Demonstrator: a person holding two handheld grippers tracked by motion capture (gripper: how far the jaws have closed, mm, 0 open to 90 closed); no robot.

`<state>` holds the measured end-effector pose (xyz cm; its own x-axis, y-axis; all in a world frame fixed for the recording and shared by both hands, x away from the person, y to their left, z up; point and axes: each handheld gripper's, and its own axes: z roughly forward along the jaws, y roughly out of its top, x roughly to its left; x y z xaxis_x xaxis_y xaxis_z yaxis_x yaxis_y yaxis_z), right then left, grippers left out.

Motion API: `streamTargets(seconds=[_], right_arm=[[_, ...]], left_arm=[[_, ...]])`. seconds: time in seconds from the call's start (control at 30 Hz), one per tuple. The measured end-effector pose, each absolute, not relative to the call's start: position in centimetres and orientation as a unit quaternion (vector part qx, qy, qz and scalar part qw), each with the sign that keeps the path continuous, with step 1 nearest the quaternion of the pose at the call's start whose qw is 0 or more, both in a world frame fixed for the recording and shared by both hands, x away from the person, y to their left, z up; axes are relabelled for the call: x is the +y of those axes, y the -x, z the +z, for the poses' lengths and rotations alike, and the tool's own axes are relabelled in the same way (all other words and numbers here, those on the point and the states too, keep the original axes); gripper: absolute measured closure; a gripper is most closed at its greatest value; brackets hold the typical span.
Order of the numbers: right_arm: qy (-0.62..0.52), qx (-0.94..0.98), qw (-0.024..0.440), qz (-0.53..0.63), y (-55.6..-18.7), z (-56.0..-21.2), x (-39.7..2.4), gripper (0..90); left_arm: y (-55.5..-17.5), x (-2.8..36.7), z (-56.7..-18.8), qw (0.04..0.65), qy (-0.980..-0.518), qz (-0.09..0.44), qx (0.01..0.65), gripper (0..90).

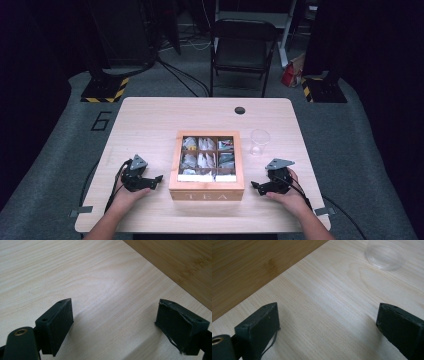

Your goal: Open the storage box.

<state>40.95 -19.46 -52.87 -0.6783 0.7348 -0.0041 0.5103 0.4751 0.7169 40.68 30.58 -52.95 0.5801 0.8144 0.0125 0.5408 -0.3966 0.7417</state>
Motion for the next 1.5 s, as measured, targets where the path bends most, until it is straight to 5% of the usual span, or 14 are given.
streamTargets(seconds=[0.7,1.23,1.5], right_arm=[[-0.377,0.841,0.157,0.354,-40.9,-52.9,-19.4,3.6],[-0.375,0.841,0.159,0.356,-40.5,-52.1,-19.3,32.4],[-0.356,0.844,0.183,0.356,-39.7,-50.8,-19.0,35.5]], left_arm=[[-40.6,30.5,-52.9,0.357,-0.812,0.189,0.422,14.3],[-40.5,30.7,-52.6,0.36,-0.801,0.186,0.44,22.7],[-40.0,30.8,-51.5,0.375,-0.796,0.162,0.447,30.8]])
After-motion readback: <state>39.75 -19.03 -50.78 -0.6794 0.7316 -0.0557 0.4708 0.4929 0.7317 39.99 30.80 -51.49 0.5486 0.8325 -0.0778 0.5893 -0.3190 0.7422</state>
